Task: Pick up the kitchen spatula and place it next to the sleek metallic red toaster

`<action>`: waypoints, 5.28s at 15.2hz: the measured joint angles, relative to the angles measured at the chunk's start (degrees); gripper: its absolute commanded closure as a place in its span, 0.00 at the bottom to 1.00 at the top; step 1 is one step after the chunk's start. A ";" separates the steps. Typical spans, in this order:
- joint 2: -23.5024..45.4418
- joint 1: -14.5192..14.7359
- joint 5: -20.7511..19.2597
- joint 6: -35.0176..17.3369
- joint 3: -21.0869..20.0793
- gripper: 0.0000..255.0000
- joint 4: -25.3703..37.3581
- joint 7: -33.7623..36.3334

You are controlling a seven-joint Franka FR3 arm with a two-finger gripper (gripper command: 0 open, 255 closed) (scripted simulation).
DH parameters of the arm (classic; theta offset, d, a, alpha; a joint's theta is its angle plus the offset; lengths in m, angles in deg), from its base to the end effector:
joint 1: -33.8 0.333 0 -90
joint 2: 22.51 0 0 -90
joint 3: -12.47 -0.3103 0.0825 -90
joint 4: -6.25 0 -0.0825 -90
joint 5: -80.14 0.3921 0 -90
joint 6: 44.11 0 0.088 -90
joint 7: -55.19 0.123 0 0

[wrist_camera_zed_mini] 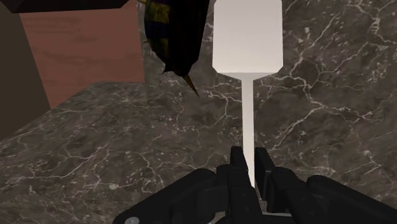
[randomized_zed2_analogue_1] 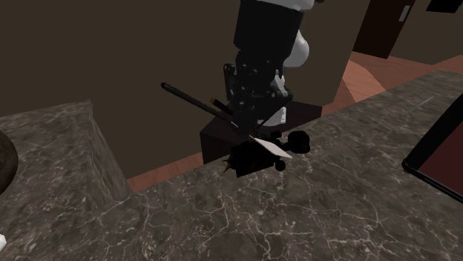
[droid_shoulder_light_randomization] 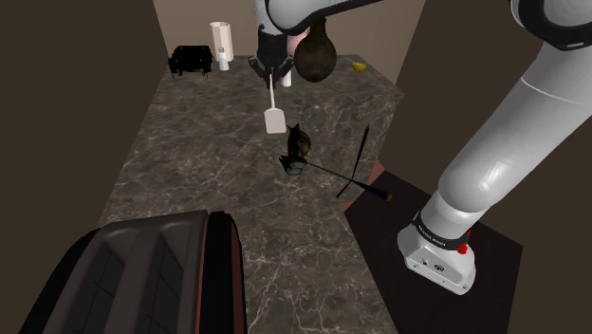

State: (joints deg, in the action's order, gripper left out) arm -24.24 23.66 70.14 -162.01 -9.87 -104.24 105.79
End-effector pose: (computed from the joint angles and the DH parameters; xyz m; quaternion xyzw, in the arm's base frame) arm 0.5671 0.1124 0.4900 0.9489 -0.2934 0.1113 0.0325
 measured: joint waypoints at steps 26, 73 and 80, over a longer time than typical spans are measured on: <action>-1.11 0.57 1.33 18.91 -0.58 1.00 17.94 -2.15; -51.79 19.88 26.66 26.88 -14.79 1.00 -22.48 19.47; -53.32 21.14 28.55 22.61 -16.60 1.00 -28.26 19.88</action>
State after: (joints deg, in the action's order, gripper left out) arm -77.56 44.80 98.69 -139.40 -26.47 -132.50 125.66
